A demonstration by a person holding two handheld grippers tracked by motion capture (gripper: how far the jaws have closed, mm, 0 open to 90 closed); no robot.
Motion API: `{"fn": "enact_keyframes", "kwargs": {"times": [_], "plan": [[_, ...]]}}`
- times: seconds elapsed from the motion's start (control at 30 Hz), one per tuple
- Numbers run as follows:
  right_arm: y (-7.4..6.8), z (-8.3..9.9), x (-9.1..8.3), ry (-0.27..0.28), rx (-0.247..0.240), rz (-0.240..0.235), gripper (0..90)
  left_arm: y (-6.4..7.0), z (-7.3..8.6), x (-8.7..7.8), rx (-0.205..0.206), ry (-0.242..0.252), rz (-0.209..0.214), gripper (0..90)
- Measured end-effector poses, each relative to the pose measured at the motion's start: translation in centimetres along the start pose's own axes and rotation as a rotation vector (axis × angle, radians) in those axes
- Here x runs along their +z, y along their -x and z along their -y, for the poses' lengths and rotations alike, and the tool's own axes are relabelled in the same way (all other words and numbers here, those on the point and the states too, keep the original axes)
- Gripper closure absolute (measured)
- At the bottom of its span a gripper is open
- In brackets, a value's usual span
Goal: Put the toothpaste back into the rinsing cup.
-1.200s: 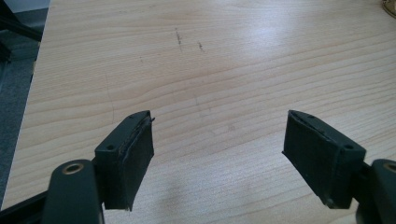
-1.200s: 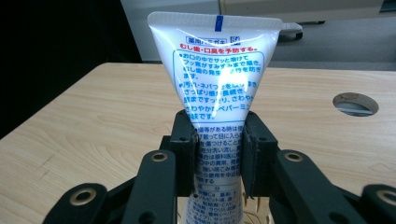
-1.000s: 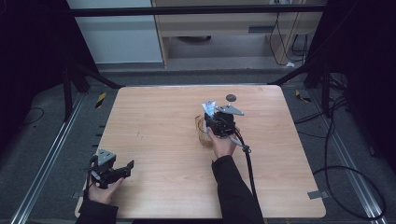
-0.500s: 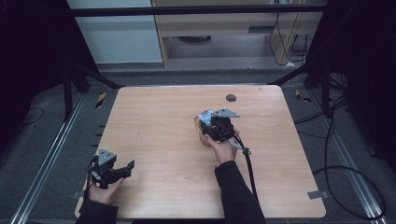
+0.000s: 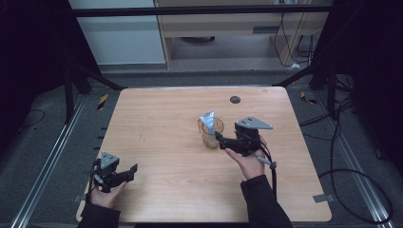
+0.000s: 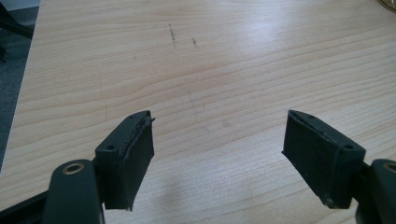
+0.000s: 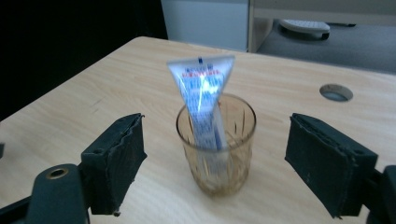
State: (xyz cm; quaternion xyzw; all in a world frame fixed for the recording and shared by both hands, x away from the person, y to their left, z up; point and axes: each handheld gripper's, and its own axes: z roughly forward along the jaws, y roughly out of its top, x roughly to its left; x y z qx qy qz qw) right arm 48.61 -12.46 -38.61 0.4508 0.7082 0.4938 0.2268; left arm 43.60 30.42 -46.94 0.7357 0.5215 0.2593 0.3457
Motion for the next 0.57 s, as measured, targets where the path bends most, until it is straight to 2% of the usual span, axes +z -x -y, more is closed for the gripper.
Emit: {"fn": "enact_keyframes", "kwargs": {"times": [0.2,0.37,0.4,0.47,0.57], "plan": [[1.8,2.7,-2.6,-0.042,-0.006,0.017,18.2,0.0,0.0,0.0,0.001,-0.008,0.006,26.7],[3.6,5.0,-4.3,-0.060,-0.008,0.045,18.3,0.0,0.0,0.0,-0.004,-0.014,0.011,31.0],[3.6,5.0,-4.3,-0.060,-0.008,0.045,18.3,0.0,0.0,0.0,-0.004,-0.014,0.011,31.3],[4.8,6.2,-5.4,-0.065,0.008,0.059,18.3,0.0,0.0,0.0,-0.004,-0.016,0.011,31.5],[5.6,7.0,-6.2,-0.075,0.018,0.072,18.5,-0.1,0.1,0.0,-0.004,-0.014,0.009,31.1]]}}
